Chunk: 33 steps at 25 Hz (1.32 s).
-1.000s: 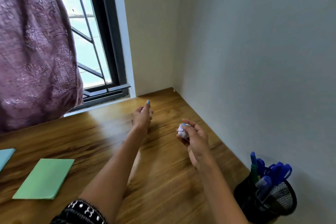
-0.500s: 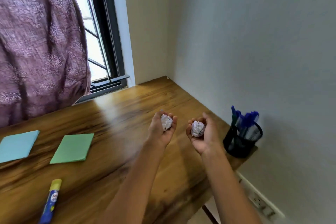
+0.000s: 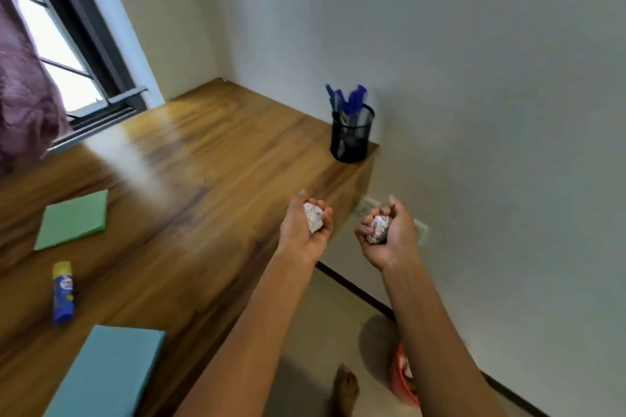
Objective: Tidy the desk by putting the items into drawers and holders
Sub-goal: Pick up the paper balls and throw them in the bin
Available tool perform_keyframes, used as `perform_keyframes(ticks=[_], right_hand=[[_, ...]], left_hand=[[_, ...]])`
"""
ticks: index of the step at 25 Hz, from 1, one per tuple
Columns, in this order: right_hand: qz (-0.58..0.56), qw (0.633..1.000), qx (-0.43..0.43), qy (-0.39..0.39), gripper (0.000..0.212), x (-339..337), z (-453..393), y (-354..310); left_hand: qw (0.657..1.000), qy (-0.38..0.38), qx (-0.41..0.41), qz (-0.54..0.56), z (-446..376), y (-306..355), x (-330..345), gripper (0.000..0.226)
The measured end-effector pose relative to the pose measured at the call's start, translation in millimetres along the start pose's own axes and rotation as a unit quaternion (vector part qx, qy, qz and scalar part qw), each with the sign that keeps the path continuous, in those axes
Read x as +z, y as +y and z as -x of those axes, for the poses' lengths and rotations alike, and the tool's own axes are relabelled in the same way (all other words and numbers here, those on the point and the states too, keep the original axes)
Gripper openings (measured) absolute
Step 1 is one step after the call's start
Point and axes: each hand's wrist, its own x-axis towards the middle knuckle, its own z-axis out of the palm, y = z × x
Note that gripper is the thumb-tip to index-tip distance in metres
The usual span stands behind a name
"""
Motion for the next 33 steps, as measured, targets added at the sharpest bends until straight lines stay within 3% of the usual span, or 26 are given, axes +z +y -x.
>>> perform_keyframes(ticks=[10,16,19,20,22,23,26,29,33], right_hand=[[-0.044,0.991,-0.025,0.128,0.039,-182.8,19.1,-86.6],[0.009,0.985,0.031,0.170,0.011,-293.2,2.8,-121.6],[0.047,0.972,0.061,0.222,0.047,-344.9,-13.4,-122.0],[0.058,0.967,0.073,0.238,0.049,-358.6,-18.3,-120.9],[0.099,0.956,0.099,0.257,0.029,-386.1,-28.3,-113.8],[0.121,0.951,0.117,0.260,0.019,-398.3,-34.8,-109.0],[0.163,0.933,0.132,0.293,0.021,-433.6,-56.3,-93.7],[0.179,0.922,0.148,0.311,0.009,-463.6,-75.3,-73.9],[0.203,0.918,0.149,0.305,0.014,-499.1,-103.5,-52.8]], left_hand=[[0.992,0.033,-0.093,-0.082,-4.8,-169.7,5.8,0.036],[0.980,0.104,-0.124,-0.117,-26.4,-274.0,-8.6,0.028],[0.966,0.148,-0.145,-0.153,-47.7,-325.2,-29.8,0.022],[0.961,0.159,-0.153,-0.166,-56.5,-341.0,-38.8,0.017],[0.946,0.187,-0.161,-0.211,-73.2,-370.5,-59.3,0.006],[0.937,0.198,-0.164,-0.236,-80.7,-384.2,-68.9,0.010],[0.917,0.223,-0.169,-0.284,-98.7,-416.8,-93.5,0.034],[0.897,0.236,-0.174,-0.330,-115.8,-441.6,-110.1,0.039],[0.884,0.260,-0.182,-0.342,-146.6,-466.3,-134.4,0.042]])
